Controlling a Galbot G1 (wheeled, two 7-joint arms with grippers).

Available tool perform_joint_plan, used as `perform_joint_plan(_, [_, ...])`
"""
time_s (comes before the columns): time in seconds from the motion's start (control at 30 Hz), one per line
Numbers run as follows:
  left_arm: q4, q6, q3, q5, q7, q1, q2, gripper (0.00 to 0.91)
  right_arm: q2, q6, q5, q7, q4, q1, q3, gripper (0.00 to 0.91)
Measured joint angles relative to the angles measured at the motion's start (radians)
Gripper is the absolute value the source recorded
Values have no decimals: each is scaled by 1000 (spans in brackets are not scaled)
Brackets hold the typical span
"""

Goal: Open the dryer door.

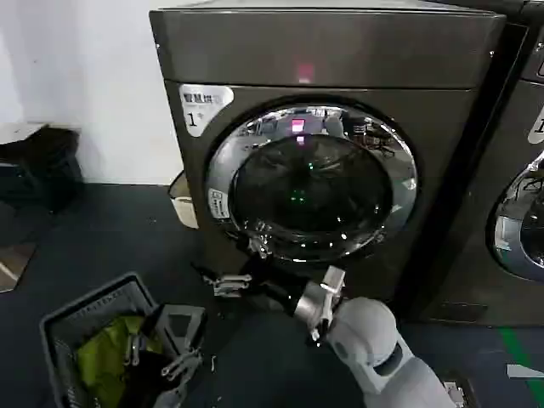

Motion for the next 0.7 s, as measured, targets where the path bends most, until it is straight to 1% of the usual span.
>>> perform_joint_plan(0.17, [-1, 4, 6, 1, 9, 3, 2, 907, -19, 26, -33, -10, -64, 33, 37, 907])
perform_joint_plan(0.3, [2, 7, 6, 2, 16, 1, 3, 907, -26, 49, -41, -23, -149, 74, 47, 907])
perform_joint_plan(0.4, [5, 9, 4, 6, 20, 2, 2, 907, -19, 66, -61, -27, -215, 114, 36, 907])
perform_joint_plan(0.47, [4, 9, 2, 8, 27, 4, 2, 907, -15, 61, -75, -35, -259, 141, 23, 907])
perform_joint_plan(0.6, [4, 13, -8, 12, 44, 0, 2, 907, 3, 65, -80, -25, -342, 196, -17, 907])
perform_joint_plan(0.7, [2, 15, -9, 38, 54, 4, -1, 907, 16, 86, -92, -8, -392, 232, -47, 907])
